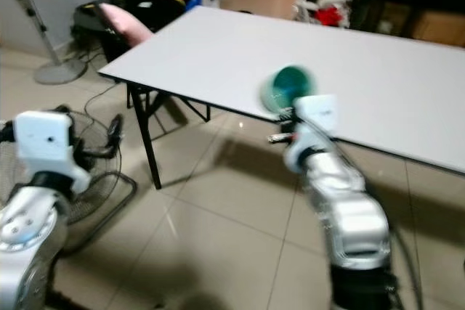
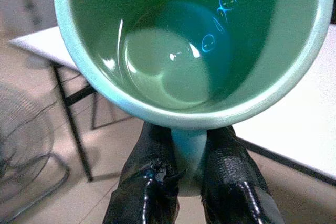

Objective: Setting the table

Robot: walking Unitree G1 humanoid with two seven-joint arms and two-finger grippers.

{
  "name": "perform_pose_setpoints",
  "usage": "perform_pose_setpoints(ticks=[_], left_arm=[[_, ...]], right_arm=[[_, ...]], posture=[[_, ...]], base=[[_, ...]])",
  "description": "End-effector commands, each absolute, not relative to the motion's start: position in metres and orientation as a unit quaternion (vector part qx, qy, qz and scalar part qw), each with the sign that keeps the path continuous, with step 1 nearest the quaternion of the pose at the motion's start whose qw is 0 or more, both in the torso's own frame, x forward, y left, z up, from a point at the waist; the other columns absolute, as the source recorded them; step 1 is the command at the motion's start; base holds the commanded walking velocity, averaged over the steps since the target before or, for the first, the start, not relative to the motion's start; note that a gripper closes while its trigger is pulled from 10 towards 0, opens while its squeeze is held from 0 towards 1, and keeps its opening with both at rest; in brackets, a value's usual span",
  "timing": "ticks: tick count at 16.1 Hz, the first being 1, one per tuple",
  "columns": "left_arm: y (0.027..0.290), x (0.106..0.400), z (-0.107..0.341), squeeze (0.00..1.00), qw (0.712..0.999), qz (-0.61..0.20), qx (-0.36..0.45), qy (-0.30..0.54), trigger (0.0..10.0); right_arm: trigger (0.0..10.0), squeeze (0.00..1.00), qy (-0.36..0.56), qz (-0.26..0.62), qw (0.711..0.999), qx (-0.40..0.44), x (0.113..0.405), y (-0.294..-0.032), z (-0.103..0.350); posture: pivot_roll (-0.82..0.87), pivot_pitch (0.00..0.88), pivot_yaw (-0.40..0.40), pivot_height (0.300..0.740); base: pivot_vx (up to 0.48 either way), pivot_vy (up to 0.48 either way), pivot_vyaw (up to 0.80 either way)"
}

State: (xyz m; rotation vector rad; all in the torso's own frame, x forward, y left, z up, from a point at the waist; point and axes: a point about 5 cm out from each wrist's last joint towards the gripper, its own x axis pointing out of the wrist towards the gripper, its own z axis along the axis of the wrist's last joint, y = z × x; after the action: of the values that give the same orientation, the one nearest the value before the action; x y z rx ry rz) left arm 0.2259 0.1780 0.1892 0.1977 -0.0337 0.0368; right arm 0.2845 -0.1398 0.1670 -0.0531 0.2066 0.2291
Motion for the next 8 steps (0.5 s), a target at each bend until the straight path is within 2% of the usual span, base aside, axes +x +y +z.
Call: perform_pose_setpoints(ticks=[1,4,8], left_arm=[[0.179,0.227,0.185,0.00,0.995,0.022,0.099,-0.007,10.0],[0.181,0.225,0.181,0.00,0.995,0.030,0.094,0.002,10.0],[0.185,0.222,0.180,0.00,0.995,0.037,0.096,0.004,10.0]], right_arm=[[10.0,0.00,0.087,0.113,0.988,-0.056,0.285,-0.142,0.170],[10.0,0.00,0.085,0.114,0.985,-0.097,0.284,-0.138,0.164],[10.0,0.00,0.116,0.158,0.979,-0.053,0.281,-0.130,0.153]], posture=[[-0.07,0.000,-0.006,0.740],[-0.07,0.000,-0.015,0.740],[-0.06,0.000,-0.025,0.740]], base=[[0.412,0.000,0.00],[0.414,0.000,0.00],[0.413,0.000,0.00]])
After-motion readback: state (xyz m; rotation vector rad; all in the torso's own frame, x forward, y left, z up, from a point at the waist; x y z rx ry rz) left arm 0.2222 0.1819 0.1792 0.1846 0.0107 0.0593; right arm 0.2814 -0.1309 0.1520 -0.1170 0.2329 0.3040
